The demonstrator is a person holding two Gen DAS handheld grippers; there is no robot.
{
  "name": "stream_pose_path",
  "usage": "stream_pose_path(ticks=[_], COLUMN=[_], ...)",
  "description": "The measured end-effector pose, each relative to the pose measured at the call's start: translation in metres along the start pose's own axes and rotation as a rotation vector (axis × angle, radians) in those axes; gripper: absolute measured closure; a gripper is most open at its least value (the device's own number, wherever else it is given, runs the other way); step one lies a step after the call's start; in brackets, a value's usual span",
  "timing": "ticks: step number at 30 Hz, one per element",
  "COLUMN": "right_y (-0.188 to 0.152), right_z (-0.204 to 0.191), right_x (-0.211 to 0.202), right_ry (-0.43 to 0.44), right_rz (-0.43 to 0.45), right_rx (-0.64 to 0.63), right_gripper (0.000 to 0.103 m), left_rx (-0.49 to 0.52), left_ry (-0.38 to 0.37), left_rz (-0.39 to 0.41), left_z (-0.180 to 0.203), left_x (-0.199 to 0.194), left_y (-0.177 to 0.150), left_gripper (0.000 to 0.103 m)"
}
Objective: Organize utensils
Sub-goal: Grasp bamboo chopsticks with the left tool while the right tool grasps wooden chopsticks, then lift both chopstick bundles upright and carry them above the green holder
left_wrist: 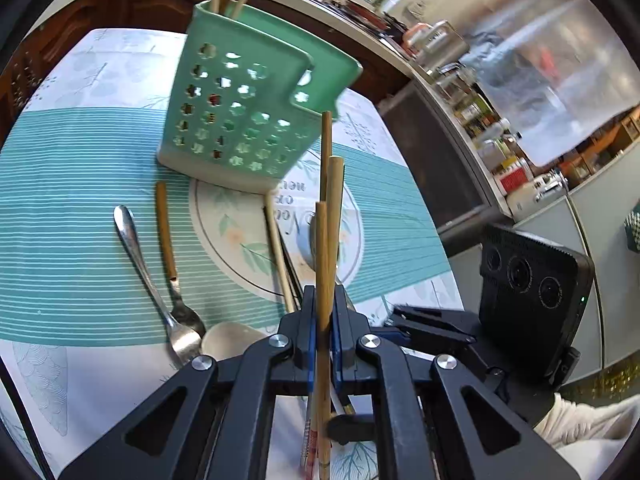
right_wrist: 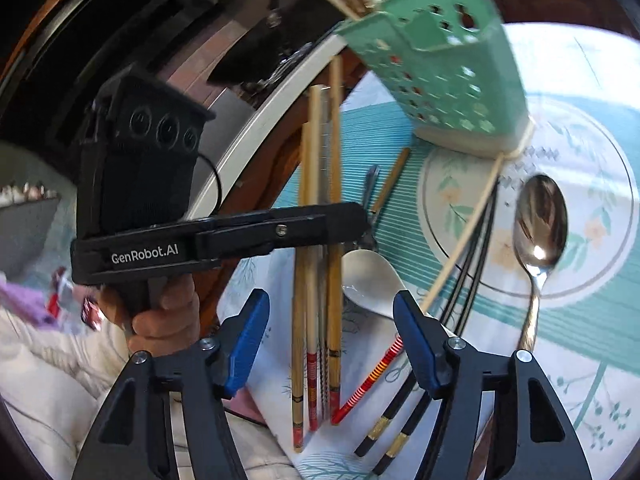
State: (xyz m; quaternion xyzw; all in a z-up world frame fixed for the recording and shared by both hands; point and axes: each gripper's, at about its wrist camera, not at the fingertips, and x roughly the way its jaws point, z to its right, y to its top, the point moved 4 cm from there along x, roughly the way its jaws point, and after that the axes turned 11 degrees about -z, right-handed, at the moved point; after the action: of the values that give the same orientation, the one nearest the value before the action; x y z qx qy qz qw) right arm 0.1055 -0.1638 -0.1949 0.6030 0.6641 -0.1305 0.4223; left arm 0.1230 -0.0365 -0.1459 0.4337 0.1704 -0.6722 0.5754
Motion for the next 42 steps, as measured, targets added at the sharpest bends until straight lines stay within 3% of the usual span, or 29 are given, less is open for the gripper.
stream_pose_path(ticks=[3,5,7,12,13,17,27,35,42], right_y=[0.005,0.008,0.01,0.01,0.006,0.005,0.012,0.061,0.126], right_z=[-0.013,-0.017,-0.021,-0.029,-0.029,-0.036,-0.055,-0.088,-0.108], right_x=[0.013,0.022,0.028,0.03,0.028,0.017,-0.02,-0.083,-0.138], right_ry=[-0.048,-0.061,-0.014,-0.003,-0.001,-0.056,-0.134,-0.221,-0.329], right_rz=[-0.031,-0.062,-0.081,-0.08,-0.074,-0.03,0.036,0.165,0.352], right_rx=[-0.098,-0.13,-0.146,-0.177,-0.176,-0.161,-0.146,-0.191,-0.235], right_gripper=[0.041,0.055,0.068,0.079,0.089,0.092,0.092,0.092,0.093], left_rx=[0.028,0.037,0.038,0.031,0.03,0.034,0.079,0.183,0.301], left_ry=[-0.01,-0.014,-0.018,-0.032,-0.028,-0.047,0.01,0.133,0.284], left_rz=[-0.008,-0.008,-0.011,-0.012,-0.011,0.006,0.017,0.114,0.282], left_z=[0.005,0.007,0.006,0.002,0.002,-0.002,0.023,0.074,0.115], left_x=[-0.001,0.0,-0.001,-0.002,-0.002,-0.012,-0.041,-0.101,-0.157], left_y=[-0.002,-0.002,-0.002,-0.005,-0.005,-0.004,0.017,0.064,0.129], left_gripper=[0.099,0.099,0.099,0.099,0.098,0.098,0.097,0.097,0.097])
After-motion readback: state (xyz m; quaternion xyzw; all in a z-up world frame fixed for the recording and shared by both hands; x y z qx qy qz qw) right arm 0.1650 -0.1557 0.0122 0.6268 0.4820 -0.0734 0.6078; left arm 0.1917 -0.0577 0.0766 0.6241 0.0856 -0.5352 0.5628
